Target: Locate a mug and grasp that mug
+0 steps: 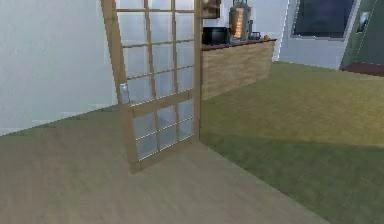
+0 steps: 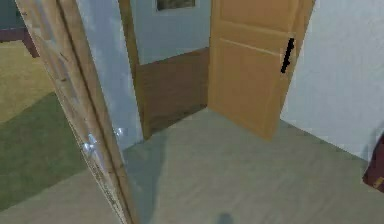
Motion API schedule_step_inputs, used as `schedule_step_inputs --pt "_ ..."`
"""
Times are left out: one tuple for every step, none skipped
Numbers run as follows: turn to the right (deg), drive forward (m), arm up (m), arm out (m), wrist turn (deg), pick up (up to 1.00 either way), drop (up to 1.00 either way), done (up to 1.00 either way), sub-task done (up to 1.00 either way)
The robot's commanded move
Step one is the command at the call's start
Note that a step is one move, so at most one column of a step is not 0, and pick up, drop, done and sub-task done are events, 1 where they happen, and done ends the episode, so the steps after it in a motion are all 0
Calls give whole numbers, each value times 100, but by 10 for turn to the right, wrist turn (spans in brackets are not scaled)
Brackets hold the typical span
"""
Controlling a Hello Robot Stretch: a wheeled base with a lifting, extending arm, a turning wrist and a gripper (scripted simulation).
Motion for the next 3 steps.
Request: schedule_step_inputs --pt "0 45 0 0 0 0 0 0 0" --pt "240 0 0 0 0 0 0 0 0" --pt "0 100 0 0 0 0 0 0 0"
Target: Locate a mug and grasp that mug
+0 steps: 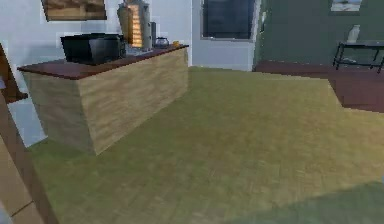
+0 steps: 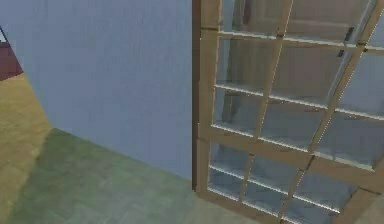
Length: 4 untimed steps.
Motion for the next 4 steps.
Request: schedule_step_inputs --pt "0 100 0 0 0 0 0 0 0" --pt "30 0 0 0 0 0 0 0 0" --pt "0 100 0 0 0 0 0 0 0" --pt "0 95 0 0 0 0 0 0 0"
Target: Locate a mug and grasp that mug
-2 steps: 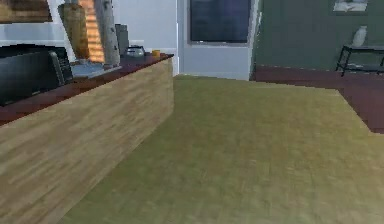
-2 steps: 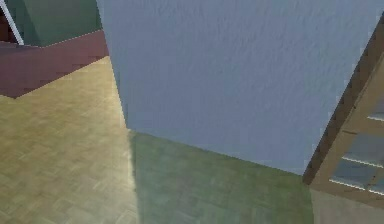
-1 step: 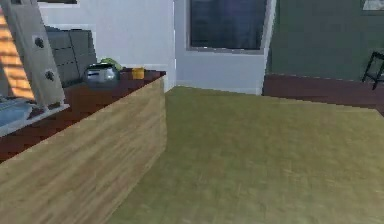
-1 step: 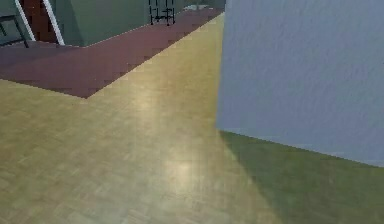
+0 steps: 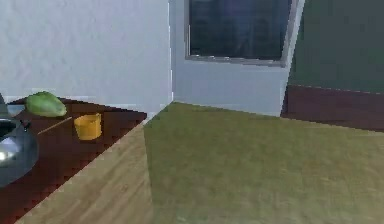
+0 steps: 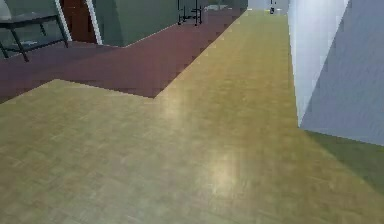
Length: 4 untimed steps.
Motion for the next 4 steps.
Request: schedule_step_inputs --pt "-450 0 0 0 0 0 0 0 0" --pt "-450 0 0 0 0 0 0 0 0" --pt "-240 0 0 0 0 0 0 0 0" --pt "450 0 0 0 0 0 0 0 0"
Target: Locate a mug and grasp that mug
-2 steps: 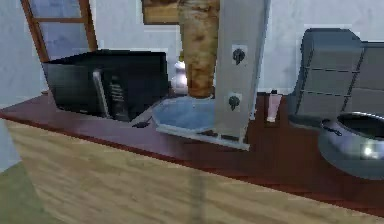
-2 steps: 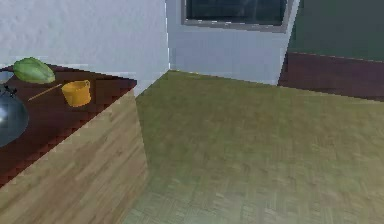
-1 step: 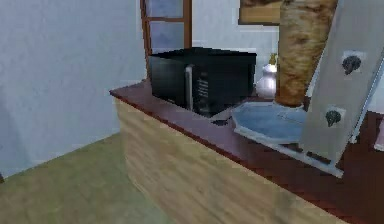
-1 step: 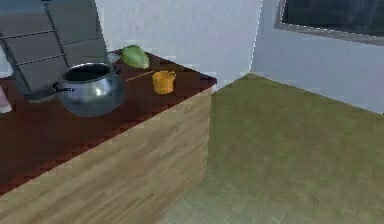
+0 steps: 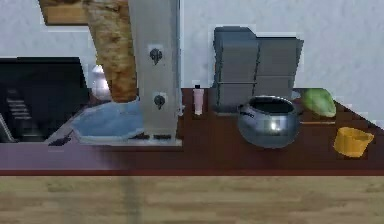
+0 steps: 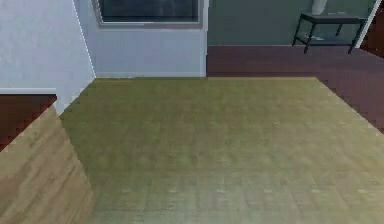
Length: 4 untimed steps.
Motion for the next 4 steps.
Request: schedule_step_inputs --pt "450 0 0 0 0 0 0 0 0" --pt "240 0 0 0 0 0 0 0 0" --pt "0 100 0 0 0 0 0 0 0" --pt "0 10 0 0 0 0 0 0 0"
